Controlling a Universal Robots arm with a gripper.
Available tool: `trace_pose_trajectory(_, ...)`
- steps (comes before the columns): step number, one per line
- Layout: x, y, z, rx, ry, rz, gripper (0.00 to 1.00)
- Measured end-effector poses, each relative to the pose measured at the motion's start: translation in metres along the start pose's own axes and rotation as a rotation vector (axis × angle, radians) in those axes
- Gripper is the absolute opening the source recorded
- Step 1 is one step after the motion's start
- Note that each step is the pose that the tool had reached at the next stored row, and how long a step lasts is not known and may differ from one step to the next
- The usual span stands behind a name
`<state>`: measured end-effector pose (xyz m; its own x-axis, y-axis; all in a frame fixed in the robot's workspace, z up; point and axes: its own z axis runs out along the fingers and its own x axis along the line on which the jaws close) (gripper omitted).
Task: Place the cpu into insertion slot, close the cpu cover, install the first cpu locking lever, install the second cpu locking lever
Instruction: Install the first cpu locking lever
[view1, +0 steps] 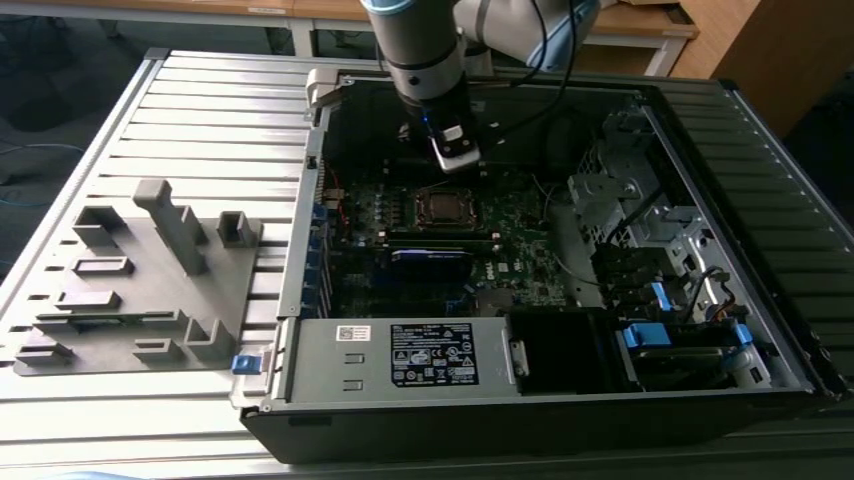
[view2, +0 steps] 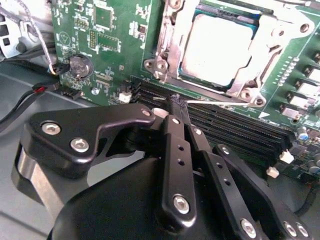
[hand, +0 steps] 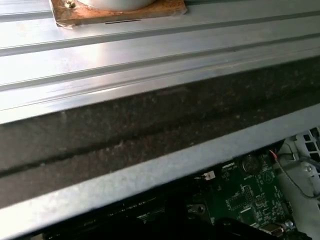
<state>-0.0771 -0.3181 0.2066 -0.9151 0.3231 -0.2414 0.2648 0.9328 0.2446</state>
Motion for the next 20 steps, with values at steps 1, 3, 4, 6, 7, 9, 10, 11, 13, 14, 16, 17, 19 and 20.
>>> trace_pose_trajectory(1,0.0005,0.0001,0.0,0.0002,-0.0002,0.001,0.11)
trace_pose_trajectory(3,0.0016,0.0004,0.0001,0.0,-0.0005,0.001,0.11)
trace_pose_trajectory(4,0.0022,0.0005,0.0002,-0.0002,-0.0005,0.001,0.11)
trace_pose_trajectory(6,0.0031,0.0006,0.0003,-0.0001,-0.0003,0.002,0.11)
trace_pose_trajectory(7,0.0035,0.0005,0.0004,-0.0003,-0.0003,0.002,0.11)
trace_pose_trajectory(9,0.0039,0.0004,0.0012,-0.0007,-0.0004,0.002,0.11)
trace_pose_trajectory(10,0.0041,0.0002,0.0017,-0.0006,-0.0004,0.002,0.11)
trace_pose_trajectory(11,0.0043,0.0,0.0022,-0.0005,-0.0005,0.003,0.11)
trace_pose_trajectory(13,0.0048,-0.0004,0.0039,-0.0002,-0.0009,0.004,0.11)
trace_pose_trajectory(14,0.0051,-0.0007,0.005,0.0,-0.0011,0.005,0.11)
trace_pose_trajectory(16,0.0056,-0.0011,0.0064,0.0005,-0.0017,0.007,0.11)
trace_pose_trajectory(17,0.0059,-0.0013,0.0068,0.0006,-0.0018,0.008,0.11)
trace_pose_trajectory(19,0.0065,-0.0017,0.0073,0.0005,-0.0018,0.009,0.11)
trace_pose_trajectory(20,0.0066,-0.0016,0.0076,0.0001,-0.0018,0.01,0.11)
